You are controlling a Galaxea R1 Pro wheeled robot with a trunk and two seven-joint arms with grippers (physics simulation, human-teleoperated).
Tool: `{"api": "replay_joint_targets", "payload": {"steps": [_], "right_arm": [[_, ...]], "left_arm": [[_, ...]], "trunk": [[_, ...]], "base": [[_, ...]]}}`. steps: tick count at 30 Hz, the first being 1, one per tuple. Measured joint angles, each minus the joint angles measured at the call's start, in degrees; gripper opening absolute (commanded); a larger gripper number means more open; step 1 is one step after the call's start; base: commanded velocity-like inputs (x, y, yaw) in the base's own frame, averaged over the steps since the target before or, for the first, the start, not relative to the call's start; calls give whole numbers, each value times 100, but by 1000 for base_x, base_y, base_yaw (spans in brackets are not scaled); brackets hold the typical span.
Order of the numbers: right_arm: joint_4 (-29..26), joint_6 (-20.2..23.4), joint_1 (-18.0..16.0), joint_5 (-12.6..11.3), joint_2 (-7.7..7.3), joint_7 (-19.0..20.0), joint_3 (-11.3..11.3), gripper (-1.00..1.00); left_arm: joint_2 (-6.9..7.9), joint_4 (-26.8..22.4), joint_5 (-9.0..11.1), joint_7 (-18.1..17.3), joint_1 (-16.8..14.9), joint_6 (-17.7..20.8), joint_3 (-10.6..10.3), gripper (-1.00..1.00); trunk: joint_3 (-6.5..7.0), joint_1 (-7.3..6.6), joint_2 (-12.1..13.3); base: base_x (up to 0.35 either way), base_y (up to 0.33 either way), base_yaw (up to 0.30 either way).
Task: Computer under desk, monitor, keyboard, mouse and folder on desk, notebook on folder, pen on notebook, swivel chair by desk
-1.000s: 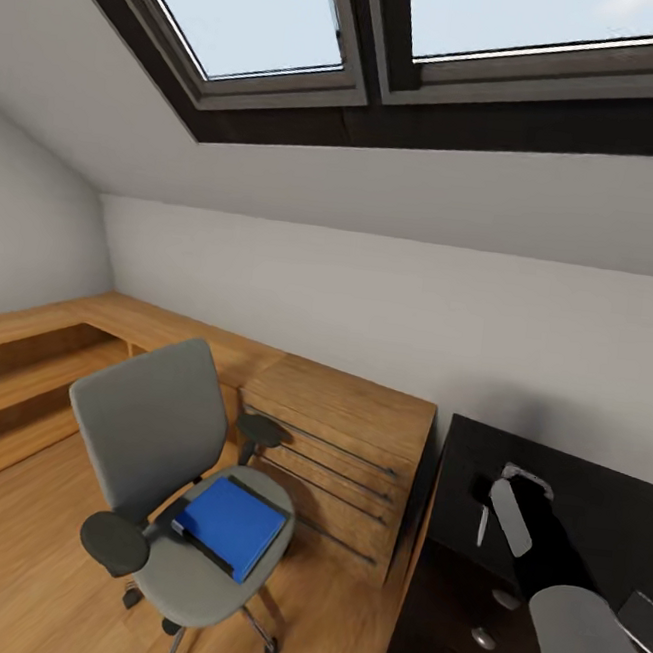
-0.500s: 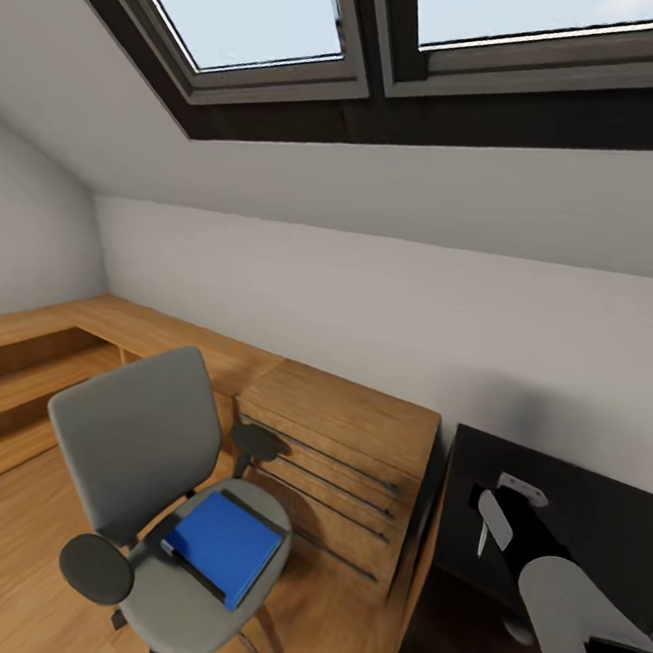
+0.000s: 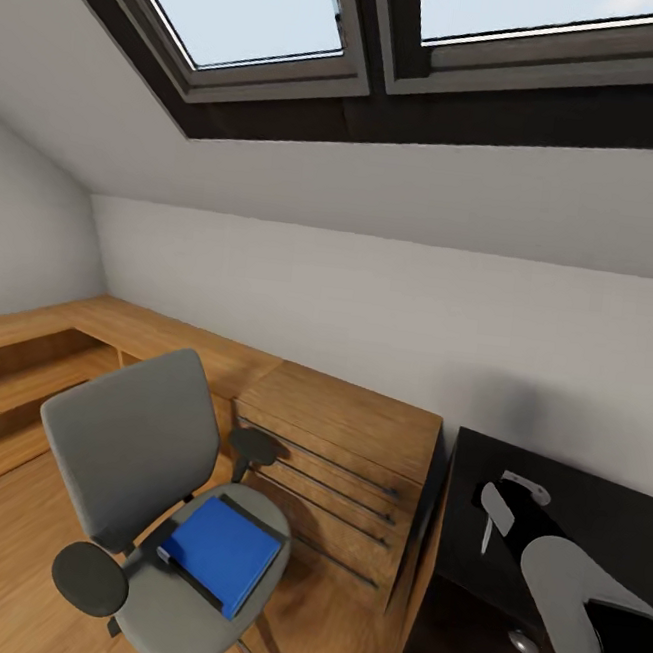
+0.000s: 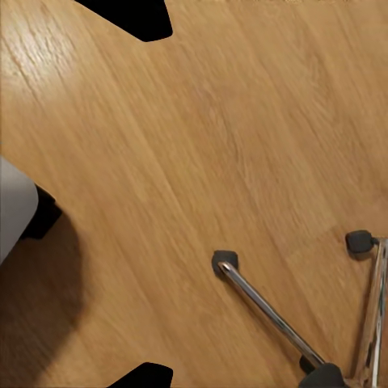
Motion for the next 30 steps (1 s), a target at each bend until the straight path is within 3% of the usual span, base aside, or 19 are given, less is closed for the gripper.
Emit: {"api": "replay_joint_targets", "payload": {"steps": [15,30], "right_arm": [[-451,225,-76,-32,-17,1,-35,-100],[-458,295,-76,-29,-19,9,-22,-100]], "left_arm": [[-5,-2,7,14,0,-7,15,100],[0,-2,34,55,0,-9,60,100]], "trunk": [[0,0,0],[-269,329,-601]], "base": [[0,0,0],[0,0,0]]}}
